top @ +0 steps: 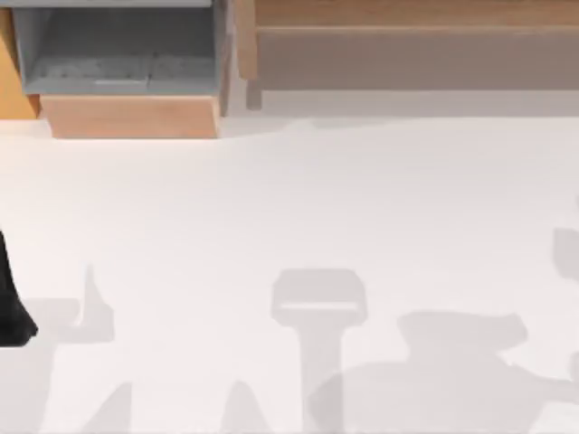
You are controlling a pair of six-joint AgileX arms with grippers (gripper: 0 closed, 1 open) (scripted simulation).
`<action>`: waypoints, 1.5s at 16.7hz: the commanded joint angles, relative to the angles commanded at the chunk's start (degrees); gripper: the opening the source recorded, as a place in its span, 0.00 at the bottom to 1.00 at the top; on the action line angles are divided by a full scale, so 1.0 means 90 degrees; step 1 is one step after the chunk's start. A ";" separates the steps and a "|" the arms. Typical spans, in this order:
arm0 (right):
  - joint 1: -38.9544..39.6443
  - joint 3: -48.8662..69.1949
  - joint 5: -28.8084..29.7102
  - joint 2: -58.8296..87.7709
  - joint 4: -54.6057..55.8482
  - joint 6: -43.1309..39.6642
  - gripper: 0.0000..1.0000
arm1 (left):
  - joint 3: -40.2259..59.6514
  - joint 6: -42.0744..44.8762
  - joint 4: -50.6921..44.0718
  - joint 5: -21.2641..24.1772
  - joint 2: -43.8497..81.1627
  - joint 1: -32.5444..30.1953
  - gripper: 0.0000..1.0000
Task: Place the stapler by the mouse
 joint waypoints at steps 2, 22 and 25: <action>-0.0179 0.0767 0.0007 0.1229 -0.0612 -0.0033 1.00 | 0.0000 0.0000 0.0000 0.0000 0.0000 0.0000 1.00; -0.0582 0.2013 0.0018 0.4543 -0.0980 -0.0113 1.00 | 0.0000 0.0000 0.0000 0.0000 0.0000 0.0000 1.00; -0.0584 0.1940 0.0018 0.4613 -0.0869 -0.0113 1.00 | 0.0000 0.0000 0.0000 0.0000 0.0000 0.0000 1.00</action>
